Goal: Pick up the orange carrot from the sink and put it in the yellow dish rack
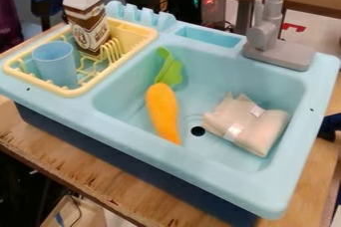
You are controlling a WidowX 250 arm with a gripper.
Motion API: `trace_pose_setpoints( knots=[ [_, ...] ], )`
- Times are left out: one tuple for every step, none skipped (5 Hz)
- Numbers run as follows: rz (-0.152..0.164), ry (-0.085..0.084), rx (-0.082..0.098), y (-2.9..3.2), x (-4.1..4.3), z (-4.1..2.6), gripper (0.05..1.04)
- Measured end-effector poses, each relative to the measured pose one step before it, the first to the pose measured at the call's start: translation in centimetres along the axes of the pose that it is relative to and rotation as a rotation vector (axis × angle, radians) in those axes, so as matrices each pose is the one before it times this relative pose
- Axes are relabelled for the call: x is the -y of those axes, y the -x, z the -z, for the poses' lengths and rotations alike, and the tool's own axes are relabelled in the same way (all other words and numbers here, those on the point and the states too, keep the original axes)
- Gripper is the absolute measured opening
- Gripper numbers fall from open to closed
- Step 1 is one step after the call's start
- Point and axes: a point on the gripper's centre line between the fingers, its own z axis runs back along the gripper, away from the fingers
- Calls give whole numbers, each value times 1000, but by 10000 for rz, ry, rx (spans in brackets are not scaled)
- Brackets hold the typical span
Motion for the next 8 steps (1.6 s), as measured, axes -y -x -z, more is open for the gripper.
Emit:
trace_pose_setpoints(
  knots=[
    [-12,70,-283,-12,28,943,1001],
    [-554,213,34,-149,372,2186,1001],
    [-501,92,-5,161,129,2179,1001],
    [-128,363,-400,-257,446,2339,1001],
    [-433,26,-13,-302,-56,1253,1001],
    [-397,-102,-118,-269,288,1044,1001],
    [-273,-167,-530,125,795,1832,1001],
    [-255,-49,-204,-212,717,1043,1001]
  ],
)
